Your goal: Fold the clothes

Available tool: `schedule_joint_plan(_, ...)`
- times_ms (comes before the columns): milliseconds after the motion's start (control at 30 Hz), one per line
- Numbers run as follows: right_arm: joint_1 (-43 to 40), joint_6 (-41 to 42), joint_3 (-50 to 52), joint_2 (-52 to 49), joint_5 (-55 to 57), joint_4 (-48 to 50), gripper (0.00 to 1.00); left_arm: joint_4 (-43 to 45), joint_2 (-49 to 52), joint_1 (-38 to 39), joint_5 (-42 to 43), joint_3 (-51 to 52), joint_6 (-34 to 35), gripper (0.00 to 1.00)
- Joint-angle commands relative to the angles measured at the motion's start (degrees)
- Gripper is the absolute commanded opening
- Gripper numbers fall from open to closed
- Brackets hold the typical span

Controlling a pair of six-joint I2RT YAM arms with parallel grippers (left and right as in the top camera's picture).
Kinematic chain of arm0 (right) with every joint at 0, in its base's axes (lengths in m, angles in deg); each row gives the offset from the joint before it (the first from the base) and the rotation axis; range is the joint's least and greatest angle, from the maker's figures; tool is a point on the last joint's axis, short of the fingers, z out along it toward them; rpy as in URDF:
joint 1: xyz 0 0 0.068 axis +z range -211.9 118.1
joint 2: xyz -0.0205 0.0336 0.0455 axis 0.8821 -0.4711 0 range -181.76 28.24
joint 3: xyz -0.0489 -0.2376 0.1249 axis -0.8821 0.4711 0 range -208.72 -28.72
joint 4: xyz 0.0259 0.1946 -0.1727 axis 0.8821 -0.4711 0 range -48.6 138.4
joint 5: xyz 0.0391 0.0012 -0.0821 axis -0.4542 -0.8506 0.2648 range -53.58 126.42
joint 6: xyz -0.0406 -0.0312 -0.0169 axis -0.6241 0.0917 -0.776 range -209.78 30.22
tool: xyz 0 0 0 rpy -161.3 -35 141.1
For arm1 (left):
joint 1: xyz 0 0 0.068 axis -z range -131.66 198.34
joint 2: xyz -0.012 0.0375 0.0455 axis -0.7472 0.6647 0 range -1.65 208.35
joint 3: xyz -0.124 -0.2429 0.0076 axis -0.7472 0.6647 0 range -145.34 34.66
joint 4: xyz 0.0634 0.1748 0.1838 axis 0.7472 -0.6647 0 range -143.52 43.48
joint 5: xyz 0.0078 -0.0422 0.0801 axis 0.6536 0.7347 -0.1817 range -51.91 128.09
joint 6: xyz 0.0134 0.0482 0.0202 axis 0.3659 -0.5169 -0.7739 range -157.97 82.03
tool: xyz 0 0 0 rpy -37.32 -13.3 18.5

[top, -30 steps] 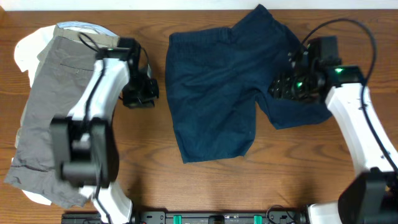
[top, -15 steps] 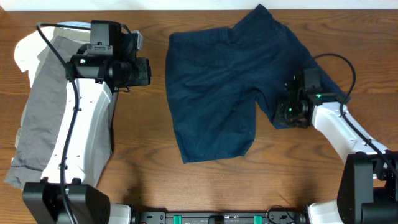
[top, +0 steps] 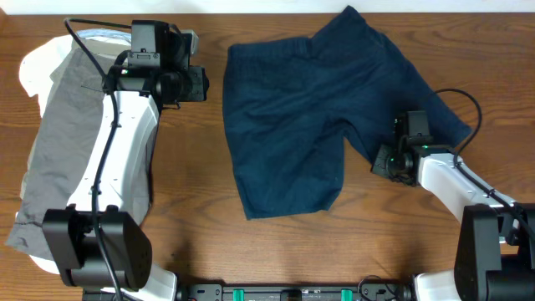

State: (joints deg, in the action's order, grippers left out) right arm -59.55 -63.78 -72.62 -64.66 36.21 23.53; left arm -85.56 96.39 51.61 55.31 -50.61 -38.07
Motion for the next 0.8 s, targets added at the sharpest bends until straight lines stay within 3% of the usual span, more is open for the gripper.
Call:
schedule_joint_plan(0,-4.20,2.95,2.19,-1.90,6.73,0.31,0.01,1.53,1.53,0.02,-0.33,-0.35,-0.79,0.36)
schedule_joint_plan(300,-15.69,2.60,2.14,-6.14,6.49,11.98,0.01,3.80,7.10,0.04,-0.28,-0.35,-1.84,0.36)
schedule_joint_plan(433,-19.15,-2.32,0.74,-6.32,2.34,16.52,0.08,6.51,11.21,0.39,0.96,-0.35,-1.81,0.36)
schedule_joint_plan(633,-20.15,-8.55,-9.49,-6.32,1.97,6.21,0.16,15.47,17.81,2.16,1.86,-0.35,-1.81,0.41)
schedule_joint_plan(700,-19.98,-10.14,-13.53,-6.32,0.66,1.95,0.22,18.62,19.02,2.97,1.86,-0.35,-1.77,0.43)
schedule_joint_plan(767,-19.69,-10.88,-17.64,-6.32,-0.98,-2.36,0.35,21.49,19.74,4.02,1.86,-0.35,-1.79,0.48)
